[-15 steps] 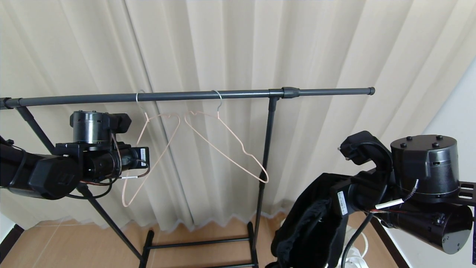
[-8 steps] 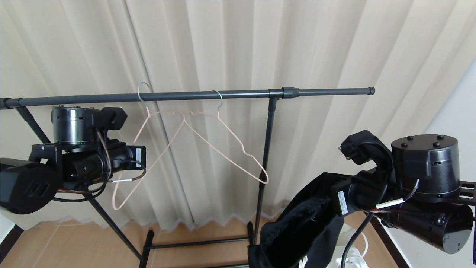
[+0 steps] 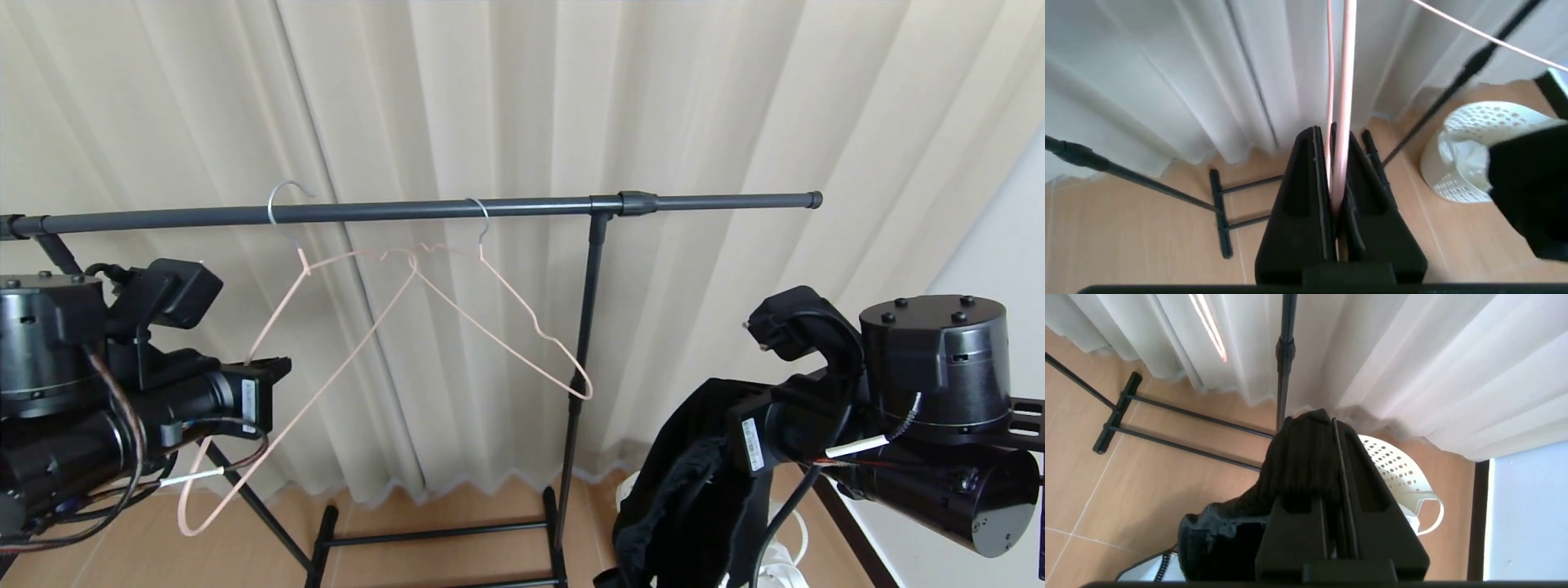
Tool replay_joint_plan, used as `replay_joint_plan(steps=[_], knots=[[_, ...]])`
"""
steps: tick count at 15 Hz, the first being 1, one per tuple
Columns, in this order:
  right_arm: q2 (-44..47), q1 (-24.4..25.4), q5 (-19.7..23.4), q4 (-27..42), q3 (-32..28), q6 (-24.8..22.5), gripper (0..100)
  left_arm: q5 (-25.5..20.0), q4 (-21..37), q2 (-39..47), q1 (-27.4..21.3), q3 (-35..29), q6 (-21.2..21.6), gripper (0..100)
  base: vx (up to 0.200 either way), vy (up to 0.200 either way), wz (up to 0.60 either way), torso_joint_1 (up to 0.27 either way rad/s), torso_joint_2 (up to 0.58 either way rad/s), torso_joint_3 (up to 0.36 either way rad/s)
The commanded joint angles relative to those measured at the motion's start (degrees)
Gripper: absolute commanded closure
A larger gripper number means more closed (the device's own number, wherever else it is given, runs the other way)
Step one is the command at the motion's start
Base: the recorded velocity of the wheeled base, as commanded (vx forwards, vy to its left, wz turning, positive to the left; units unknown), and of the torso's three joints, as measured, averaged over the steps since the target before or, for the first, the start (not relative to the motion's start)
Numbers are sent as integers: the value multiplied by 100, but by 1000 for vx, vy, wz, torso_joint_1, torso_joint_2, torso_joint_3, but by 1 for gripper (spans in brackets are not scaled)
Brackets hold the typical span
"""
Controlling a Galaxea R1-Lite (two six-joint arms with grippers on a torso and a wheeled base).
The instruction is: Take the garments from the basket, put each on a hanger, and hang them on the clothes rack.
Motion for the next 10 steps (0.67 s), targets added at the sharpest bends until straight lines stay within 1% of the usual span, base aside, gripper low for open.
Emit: replay_joint_plan(steps=[1,2,3,5,7,8,10], knots=[[-1,3,-2,2,16,1,100,-385,-4,-771,-89,462,8,100,0,0,0,0,0,0],[-53,3,-2,2,16,1,100,-631,-4,-1008,-72,646,25,100,0,0,0,0,0,0],[-80,3,-2,10,16,-16,100,-728,-4,-1087,-63,717,60,100,0,0,0,0,0,0],[-80,3,-63,10,-1,-95,100,-1150,-4,-1325,-63,963,280,100,0,0,0,0,0,0],[-36,-5,-142,10,-63,-139,100,-1686,-4,-1544,-89,1174,544,100,0,0,0,0,0,0],[-36,-5,-142,10,-63,-139,100,-1686,-4,-1544,-89,1174,544,100,0,0,0,0,0,0],[-1,-32,-151,10,-212,-254,100,-2275,-4,-1536,-107,1394,1115,100,0,0,0,0,0,0]])
